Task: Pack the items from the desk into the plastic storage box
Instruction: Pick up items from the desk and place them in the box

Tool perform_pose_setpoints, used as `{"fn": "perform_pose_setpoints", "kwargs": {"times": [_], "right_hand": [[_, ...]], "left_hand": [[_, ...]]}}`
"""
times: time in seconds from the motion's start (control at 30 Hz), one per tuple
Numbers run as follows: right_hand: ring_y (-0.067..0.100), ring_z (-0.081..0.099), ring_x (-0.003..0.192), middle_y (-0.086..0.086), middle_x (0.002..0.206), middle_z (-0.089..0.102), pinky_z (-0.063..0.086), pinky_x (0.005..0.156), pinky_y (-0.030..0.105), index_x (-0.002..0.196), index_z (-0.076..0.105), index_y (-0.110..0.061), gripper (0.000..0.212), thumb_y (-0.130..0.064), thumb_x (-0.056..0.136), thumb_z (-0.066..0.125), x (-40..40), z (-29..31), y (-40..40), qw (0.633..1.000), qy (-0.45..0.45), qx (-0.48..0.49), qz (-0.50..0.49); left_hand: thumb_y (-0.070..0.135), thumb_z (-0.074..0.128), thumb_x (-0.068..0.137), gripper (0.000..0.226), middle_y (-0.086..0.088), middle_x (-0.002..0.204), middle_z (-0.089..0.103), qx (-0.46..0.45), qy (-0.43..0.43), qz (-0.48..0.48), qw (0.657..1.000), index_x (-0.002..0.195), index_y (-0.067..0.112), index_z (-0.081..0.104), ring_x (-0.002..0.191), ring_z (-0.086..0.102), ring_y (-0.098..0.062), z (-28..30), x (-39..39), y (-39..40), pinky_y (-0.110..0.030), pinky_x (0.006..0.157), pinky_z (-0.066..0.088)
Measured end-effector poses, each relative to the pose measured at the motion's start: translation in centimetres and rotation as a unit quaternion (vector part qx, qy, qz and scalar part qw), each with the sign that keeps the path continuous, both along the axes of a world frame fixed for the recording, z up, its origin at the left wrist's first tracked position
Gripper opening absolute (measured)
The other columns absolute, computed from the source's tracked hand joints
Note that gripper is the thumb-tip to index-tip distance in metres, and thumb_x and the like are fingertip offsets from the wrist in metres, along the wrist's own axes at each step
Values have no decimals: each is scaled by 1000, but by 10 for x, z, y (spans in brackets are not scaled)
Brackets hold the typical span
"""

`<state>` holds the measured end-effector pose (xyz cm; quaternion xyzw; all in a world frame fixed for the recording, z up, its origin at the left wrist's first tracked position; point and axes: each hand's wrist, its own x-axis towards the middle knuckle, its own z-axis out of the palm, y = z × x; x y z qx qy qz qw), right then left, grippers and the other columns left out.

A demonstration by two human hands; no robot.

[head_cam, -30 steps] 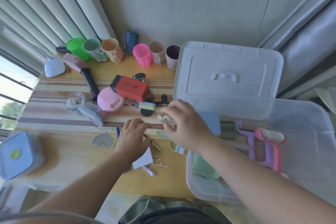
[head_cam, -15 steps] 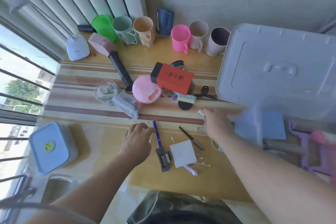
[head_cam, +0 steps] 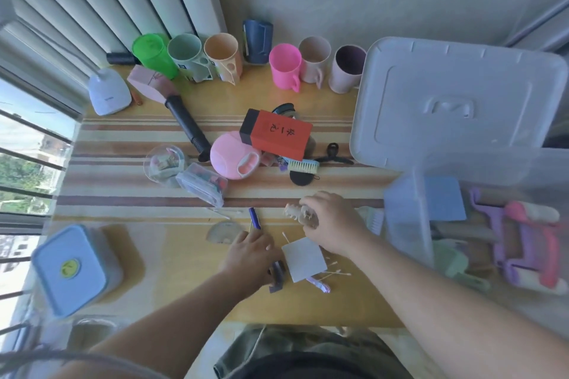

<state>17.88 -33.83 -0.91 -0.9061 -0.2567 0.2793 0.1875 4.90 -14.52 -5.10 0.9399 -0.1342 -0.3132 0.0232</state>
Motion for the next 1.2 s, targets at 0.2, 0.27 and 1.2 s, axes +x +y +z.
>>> {"fn": "perform_pose_setpoints", "kwargs": {"times": [0.2, 0.27, 1.2], "right_hand": [[18, 57, 99, -7, 112, 56, 53, 83, 40, 131, 64, -22, 42, -29, 90, 68, -22, 9, -2, 998, 45, 35, 40], [19, 59, 93, -7, 109, 55, 56, 81, 43, 126, 65, -23, 36, -31, 91, 67, -21, 22, -7, 997, 31, 59, 42], [27, 61, 113, 2, 128, 63, 50, 89, 34, 134, 63, -27, 49, -19, 86, 73, 34, 26, -378, 962, 134, -203, 126]], "left_hand": [[53, 65, 85, 21, 13, 95, 63, -65, 38, 79, 994, 94, 36, 57, 97, 59, -20, 17, -3, 11, -37, 86, 50], [63, 71, 79, 33, 20, 78, 58, -107, 27, 156, 982, 92, 39, 52, 79, 57, -9, 34, 4, 18, -32, 75, 51], [38, 69, 83, 39, 4, 108, 70, -216, -128, 35, 967, 122, 34, 66, 101, 64, -25, 111, 127, -350, -39, 85, 56]]}}
